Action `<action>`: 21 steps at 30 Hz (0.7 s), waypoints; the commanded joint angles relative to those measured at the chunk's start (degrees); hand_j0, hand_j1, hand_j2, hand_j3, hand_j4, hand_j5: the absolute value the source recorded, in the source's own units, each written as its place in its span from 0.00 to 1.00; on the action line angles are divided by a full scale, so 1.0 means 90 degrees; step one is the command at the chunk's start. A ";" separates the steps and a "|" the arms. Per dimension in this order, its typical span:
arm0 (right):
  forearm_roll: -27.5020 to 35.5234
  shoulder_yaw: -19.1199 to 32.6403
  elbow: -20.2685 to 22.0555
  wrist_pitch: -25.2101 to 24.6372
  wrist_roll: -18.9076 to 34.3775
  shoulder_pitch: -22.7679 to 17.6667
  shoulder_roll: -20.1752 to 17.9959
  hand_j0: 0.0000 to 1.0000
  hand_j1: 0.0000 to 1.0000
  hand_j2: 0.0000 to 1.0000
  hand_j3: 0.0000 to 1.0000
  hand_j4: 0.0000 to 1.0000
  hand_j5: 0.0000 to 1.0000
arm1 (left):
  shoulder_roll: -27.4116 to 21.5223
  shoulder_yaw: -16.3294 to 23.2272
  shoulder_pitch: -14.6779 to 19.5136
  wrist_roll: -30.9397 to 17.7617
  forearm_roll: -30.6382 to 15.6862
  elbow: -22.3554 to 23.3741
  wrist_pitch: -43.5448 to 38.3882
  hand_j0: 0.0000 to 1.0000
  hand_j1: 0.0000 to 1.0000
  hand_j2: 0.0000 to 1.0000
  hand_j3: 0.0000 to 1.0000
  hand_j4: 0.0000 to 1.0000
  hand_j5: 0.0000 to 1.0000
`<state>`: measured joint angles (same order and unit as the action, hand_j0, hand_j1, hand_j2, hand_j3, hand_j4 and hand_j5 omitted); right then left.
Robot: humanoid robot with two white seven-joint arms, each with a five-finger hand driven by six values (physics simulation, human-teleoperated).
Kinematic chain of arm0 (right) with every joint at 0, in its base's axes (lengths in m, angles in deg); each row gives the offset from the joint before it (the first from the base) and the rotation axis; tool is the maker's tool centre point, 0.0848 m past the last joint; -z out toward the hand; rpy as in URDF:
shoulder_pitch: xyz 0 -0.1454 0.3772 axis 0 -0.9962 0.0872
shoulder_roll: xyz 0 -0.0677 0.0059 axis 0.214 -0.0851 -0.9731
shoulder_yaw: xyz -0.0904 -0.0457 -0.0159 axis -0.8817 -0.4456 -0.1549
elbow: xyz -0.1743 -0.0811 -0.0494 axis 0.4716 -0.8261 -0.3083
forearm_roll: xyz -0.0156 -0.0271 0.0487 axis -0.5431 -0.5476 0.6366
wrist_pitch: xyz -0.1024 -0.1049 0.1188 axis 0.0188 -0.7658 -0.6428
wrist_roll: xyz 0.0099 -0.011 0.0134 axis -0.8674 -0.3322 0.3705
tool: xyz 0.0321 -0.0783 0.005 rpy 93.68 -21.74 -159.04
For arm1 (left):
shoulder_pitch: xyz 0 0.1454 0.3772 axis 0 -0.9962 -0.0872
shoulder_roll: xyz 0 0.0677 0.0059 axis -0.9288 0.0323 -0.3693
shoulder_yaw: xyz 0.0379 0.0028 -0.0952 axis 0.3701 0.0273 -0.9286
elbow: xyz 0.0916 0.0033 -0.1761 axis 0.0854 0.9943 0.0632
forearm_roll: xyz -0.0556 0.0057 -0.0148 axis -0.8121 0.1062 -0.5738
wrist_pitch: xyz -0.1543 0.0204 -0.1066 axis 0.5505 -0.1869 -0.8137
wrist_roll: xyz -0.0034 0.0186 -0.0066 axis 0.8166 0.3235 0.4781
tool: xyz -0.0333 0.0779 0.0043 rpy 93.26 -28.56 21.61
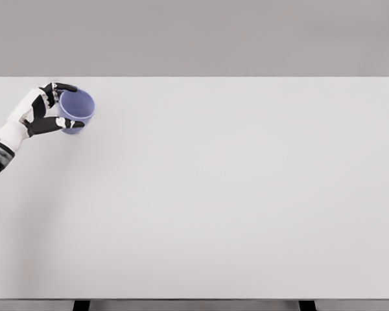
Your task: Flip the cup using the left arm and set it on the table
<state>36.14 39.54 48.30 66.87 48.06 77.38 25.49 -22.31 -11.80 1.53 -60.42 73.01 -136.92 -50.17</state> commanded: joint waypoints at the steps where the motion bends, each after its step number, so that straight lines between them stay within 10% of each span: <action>1: 0.0000 0.0000 0.0000 0.0008 0.0001 0.0000 0.0000 1.00 1.00 1.00 1.00 1.00 1.00 | 0.0056 -0.0056 -0.0010 0.0004 -0.0103 0.0064 0.0138 0.55 0.55 0.55 0.55 0.55 0.55; 21: 0.0000 0.0000 0.0000 0.0008 0.0001 0.0000 0.0000 1.00 1.00 1.00 1.00 1.00 1.00 | 0.0144 -0.0144 -0.0234 0.0004 -0.0523 0.0152 0.0441 0.56 0.56 0.56 0.56 0.56 0.56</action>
<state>36.14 39.54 48.30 66.88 48.06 77.38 25.49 -20.99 -13.08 -0.57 -60.41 69.32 -135.49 -46.18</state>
